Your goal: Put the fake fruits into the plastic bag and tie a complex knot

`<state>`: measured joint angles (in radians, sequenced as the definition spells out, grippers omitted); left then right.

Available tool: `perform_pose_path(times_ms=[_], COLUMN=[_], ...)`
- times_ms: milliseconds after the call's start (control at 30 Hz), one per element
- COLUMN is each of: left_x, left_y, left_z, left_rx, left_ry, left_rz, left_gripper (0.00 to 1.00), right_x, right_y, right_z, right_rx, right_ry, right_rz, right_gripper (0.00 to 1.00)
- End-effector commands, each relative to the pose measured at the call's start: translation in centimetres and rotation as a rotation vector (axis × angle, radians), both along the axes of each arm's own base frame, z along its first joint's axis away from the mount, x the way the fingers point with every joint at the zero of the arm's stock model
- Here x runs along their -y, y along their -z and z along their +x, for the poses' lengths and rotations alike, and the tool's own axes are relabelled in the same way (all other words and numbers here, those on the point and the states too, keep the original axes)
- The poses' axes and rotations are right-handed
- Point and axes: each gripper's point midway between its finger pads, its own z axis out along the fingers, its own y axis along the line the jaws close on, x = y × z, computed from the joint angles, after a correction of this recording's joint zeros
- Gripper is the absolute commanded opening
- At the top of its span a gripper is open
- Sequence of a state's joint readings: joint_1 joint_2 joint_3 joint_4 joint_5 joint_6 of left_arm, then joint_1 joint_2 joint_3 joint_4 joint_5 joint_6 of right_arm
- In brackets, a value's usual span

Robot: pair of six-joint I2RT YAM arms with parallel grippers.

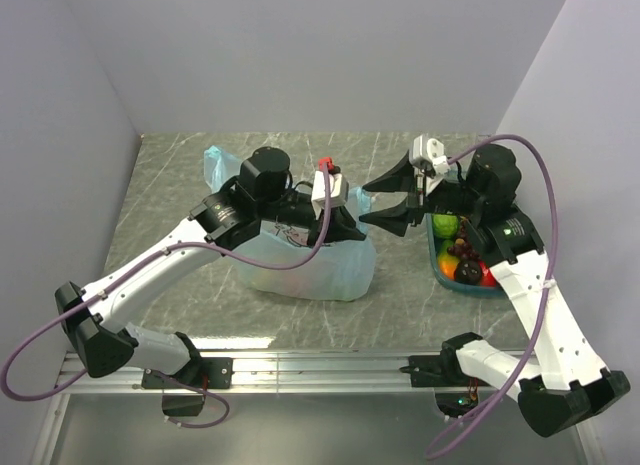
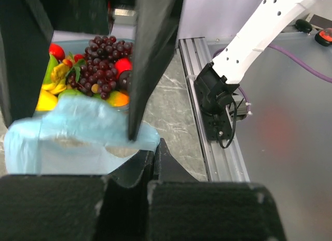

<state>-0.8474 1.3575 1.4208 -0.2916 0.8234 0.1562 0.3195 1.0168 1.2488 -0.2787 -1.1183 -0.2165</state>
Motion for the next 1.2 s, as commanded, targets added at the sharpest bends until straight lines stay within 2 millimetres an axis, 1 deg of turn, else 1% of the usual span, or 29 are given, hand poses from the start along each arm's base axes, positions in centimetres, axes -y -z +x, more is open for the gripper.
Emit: perform_pose_path(times_ms=[0, 100, 167, 233, 267, 300, 333, 367, 400, 433, 467, 500, 533, 567, 600, 633, 667, 700, 733, 800, 833, 867, 900, 967, 1167], left_x=[-0.6, -0.7, -0.7, -0.6, -0.7, -0.7, -0.7, -0.9, -1.1, -1.4, -1.8, -2.4, -3.0, -3.6, -4.4, -5.2, -5.6, -6.1, -6.3, -6.0, -5.8, -5.6, -4.9, -4.1, -2.8], left_y=[-2.9, -2.9, -2.7, -2.5, -2.4, -2.3, -2.2, -1.9, -2.0, -2.0, -1.8, -2.3, -2.5, -2.7, -3.2, -3.4, -3.5, -4.0, -4.2, -4.5, -4.5, -5.1, -4.6, -4.5, -5.1], left_z=[-0.9, -0.9, -0.9, -0.7, -0.7, -0.6, -0.5, -0.4, -0.3, 0.1, 0.2, 0.3, 1.0, 1.2, 1.2, 1.8, 1.9, 1.8, 1.8, 1.7, 1.8, 1.7, 2.1, 2.7, 3.0], left_rx=[0.099, 0.103, 0.102, 0.102, 0.1, 0.099, 0.102, 0.095, 0.106, 0.108, 0.104, 0.111, 0.113, 0.115, 0.112, 0.115, 0.116, 0.128, 0.135, 0.118, 0.106, 0.101, 0.06, 0.013, -0.044], left_ry=[0.037, 0.035, 0.033, 0.029, 0.024, 0.02, 0.009, -0.002, -0.011, -0.041, -0.054, -0.074, -0.11, -0.132, -0.154, -0.185, -0.204, -0.215, -0.221, -0.214, -0.207, -0.196, -0.184, -0.178, -0.148], left_rz=[-0.099, -0.102, -0.097, -0.092, -0.089, -0.085, -0.079, -0.062, -0.06, -0.051, -0.04, -0.045, -0.042, -0.043, -0.049, -0.052, -0.053, -0.065, -0.071, -0.08, -0.079, -0.087, -0.072, -0.06, -0.09], left_gripper=[0.01, 0.01, 0.01, 0.01, 0.02, 0.03, 0.05, 0.1, 0.13, 0.18, 0.2, 0.23, 0.28, 0.3, 0.33, 0.36, 0.37, 0.37, 0.38, 0.37, 0.35, 0.34, 0.34, 0.33, 0.37], right_x=[-0.4, -0.5, -0.5, -0.5, -0.6, -0.6, -0.5, -0.5, -0.4, -0.5, -0.4, -0.4, -0.3, -0.3, -0.3, -0.2, -0.2, -0.2, -0.2, -0.2, -0.2, -0.2, -0.2, -0.2, -0.1], right_y=[0.7, 1.6, 2.0, 1.8, 1.7, 1.5, 1.6, 1.7, 1.7, 1.6, 1.7, 1.7, 1.6, 1.6, 1.3, 1.4, 1.2, 1.0, 0.8, 0.4, 0.2, 0.2, 0.1, -0.3, -0.5], right_z=[0.2, 0.3, 0.3, 0.1, 0.1, 0.0, 0.0, 0.1, 0.1, 0.1, 0.2, 0.1, 0.1, 0.0, 0.0, 0.1, -0.1, -0.2, -0.3, -0.4, -0.5, -0.5, -0.5, -0.8, -1.4], right_rx=[0.021, 0.006, -0.001, 0.003, 0.003, 0.009, 0.002, 0.0, -0.003, -0.002, -0.002, -0.002, -0.002, -0.007, -0.003, -0.007, -0.004, -0.006, -0.002, -0.003, 0.0, -0.004, -0.004, -0.001, 0.021], right_ry=[-0.015, -0.018, -0.025, -0.031, -0.035, -0.039, -0.036, -0.03, -0.027, -0.023, -0.015, -0.01, -0.009, -0.01, -0.005, -0.002, -0.002, -0.005, -0.006, -0.006, -0.007, -0.006, -0.006, -0.008, -0.014], right_rz=[-0.012, -0.03, -0.036, -0.033, -0.034, -0.033, -0.038, -0.041, -0.04, -0.035, -0.035, -0.033, -0.031, -0.03, -0.028, -0.031, -0.029, -0.025, -0.021, -0.01, -0.005, -0.002, -0.001, 0.005, 0.004], right_gripper=[0.66, 0.64, 0.58, 0.47, 0.41, 0.28, 0.19, 0.05, 0.0, 0.0, 0.0, 0.0, 0.0, 0.0, 0.0, 0.0, 0.0, 0.0, 0.0, 0.0, 0.0, 0.0, 0.0, 0.0, 0.0])
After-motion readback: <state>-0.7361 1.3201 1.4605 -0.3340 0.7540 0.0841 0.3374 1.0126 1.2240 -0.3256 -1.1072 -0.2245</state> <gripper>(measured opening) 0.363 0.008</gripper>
